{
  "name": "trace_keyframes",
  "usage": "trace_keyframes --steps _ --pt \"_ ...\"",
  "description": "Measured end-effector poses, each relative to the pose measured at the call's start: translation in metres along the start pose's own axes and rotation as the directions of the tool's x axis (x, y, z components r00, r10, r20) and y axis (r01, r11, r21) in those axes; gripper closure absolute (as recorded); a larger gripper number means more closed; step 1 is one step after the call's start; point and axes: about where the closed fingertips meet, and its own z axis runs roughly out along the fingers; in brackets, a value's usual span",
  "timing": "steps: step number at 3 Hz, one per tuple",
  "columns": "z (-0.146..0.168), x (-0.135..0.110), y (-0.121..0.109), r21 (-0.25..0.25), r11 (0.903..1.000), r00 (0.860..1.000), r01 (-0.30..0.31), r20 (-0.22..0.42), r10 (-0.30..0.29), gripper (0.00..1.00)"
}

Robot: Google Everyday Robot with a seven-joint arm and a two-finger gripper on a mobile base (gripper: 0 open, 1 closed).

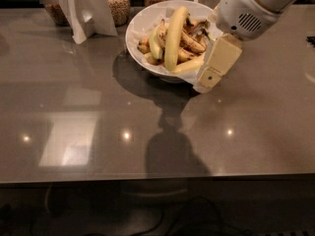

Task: Pick banana from white bowl

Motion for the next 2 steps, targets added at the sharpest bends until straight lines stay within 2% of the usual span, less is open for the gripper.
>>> trace_keyframes --steps 1,2 --pt "0.0 0.0 0.0 0.0 1.0 1.0 0.0 0.0 0.0 0.0" --pt "0.003 -0.0085 -0.0047 0.004 0.9932 0.993 0.117 0.007 -0.117 0.0"
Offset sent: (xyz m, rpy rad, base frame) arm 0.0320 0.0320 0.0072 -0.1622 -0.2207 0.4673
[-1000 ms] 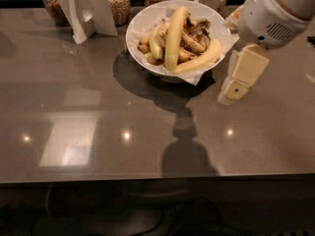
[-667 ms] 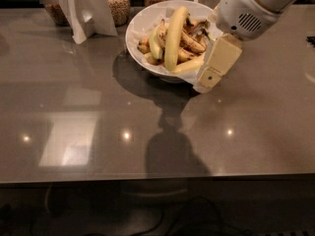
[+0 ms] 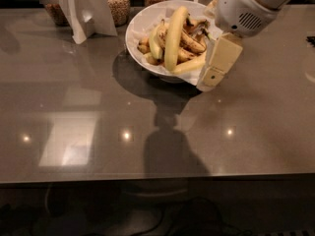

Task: Pick banana from white bowl

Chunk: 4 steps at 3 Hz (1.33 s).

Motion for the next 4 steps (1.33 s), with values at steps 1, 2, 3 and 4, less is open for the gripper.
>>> trace_keyframes --steps 1,2,3,4 --pt "0.016 -0.027 -0.018 -0.045 0.9716 0.973 0.232 0.026 -0.231 0.0" --pt "0.029 -0.062 -0.031 -0.122 0.8738 0.882 0.471 0.071 -0.465 0.0" --pt "0.014 -0.071 -0.028 -0.131 0.8182 0.829 0.56 0.093 -0.552 0.0" --pt "0.014 -0.077 -0.034 -0.084 0.8084 0.813 0.583 0.081 -0.577 0.0"
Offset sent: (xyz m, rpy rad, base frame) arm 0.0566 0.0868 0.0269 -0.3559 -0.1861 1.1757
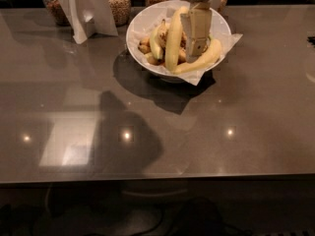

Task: Pick banana from white bowl

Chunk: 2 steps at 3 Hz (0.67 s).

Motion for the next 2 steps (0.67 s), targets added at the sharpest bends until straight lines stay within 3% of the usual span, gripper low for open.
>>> trace_keyframes --steps 1,2 --pt "-0.005 0.007 -0.014 0.088 0.9903 0.994 0.107 -0.037 -0.104 0.0" --pt "-0.007 0.016 -0.033 0.185 0.9456 0.963 0.268 -0.073 -0.258 0.0"
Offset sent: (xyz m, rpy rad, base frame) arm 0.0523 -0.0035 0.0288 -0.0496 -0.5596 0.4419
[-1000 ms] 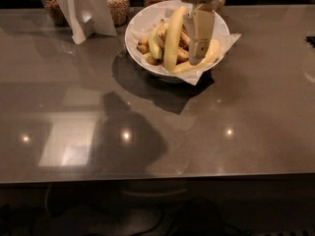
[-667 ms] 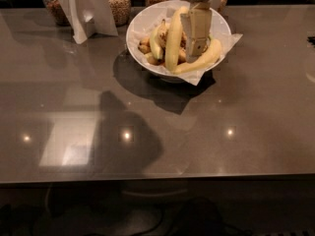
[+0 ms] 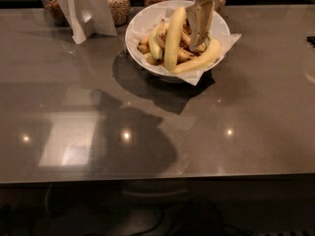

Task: Pick banana from white bowl

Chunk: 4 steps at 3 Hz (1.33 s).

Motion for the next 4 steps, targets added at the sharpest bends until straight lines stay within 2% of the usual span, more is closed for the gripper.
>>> trace_keyframes --steps 1,2,3,4 --pt "0.008 0.0051 -0.0169 0.048 0.9855 0.985 0.163 0.044 -0.165 0.0" --pt "0.0052 0.0058 -0.0199 0.059 0.9687 0.969 0.241 0.036 -0.244 0.0" --pt "0.0068 0.0047 -0.0212 0.054 0.9629 0.964 0.264 0.028 -0.266 0.0" --pt "0.0118 0.0104 -0.021 0.023 0.9239 0.923 0.382 -0.052 -0.38 0.0"
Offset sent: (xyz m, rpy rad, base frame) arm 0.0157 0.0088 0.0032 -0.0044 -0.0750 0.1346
